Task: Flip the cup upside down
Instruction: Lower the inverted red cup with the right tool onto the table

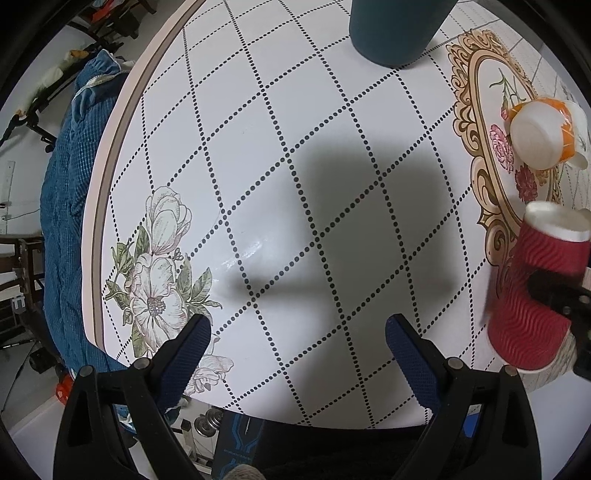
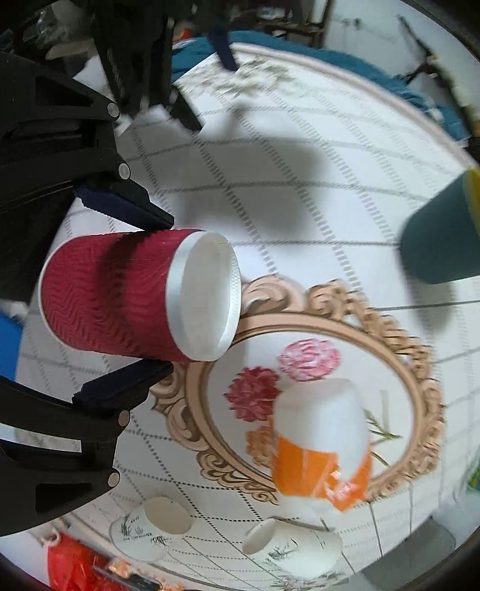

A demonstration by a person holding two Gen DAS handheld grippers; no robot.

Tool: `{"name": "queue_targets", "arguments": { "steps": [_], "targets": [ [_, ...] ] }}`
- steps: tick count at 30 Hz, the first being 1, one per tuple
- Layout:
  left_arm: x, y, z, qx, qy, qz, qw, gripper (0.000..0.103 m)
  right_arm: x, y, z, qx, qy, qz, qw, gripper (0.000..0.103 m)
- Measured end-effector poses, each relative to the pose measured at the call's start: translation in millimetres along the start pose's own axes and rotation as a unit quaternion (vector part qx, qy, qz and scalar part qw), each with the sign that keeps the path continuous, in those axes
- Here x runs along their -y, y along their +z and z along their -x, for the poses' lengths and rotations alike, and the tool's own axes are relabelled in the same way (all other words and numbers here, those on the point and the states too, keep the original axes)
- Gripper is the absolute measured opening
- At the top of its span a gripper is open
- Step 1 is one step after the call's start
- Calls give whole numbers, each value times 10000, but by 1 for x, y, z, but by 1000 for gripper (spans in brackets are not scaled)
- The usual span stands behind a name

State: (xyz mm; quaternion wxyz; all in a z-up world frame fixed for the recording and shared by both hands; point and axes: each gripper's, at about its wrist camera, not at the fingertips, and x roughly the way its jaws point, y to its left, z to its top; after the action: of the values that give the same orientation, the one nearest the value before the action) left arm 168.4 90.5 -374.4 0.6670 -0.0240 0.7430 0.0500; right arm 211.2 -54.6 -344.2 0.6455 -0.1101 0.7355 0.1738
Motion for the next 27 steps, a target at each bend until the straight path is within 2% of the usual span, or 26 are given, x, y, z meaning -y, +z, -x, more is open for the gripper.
{"name": "queue_targets", "arguments": {
  "steps": [5, 9, 14, 19, 27],
  "targets": [
    [1, 5, 3, 20, 80, -81, 9999, 97, 9, -6, 25, 951, 160, -299, 9949, 73],
    [1, 8, 3, 42, 127, -98, 9999, 97, 4, -8, 38, 1839, 10, -369, 9823, 73],
    [0, 10, 3, 52, 157, -122, 9998, 97, -15, -9, 21, 2517, -164, -340, 9671, 73],
    [-4, 9, 6, 118, 119, -148, 9997, 97, -27, -22, 17, 2716, -336, -194, 9616, 73],
    [-8, 7, 19, 451, 107, -226, 9987, 97, -26, -35, 5, 2349, -272, -520, 9703, 74]
  ]
}}
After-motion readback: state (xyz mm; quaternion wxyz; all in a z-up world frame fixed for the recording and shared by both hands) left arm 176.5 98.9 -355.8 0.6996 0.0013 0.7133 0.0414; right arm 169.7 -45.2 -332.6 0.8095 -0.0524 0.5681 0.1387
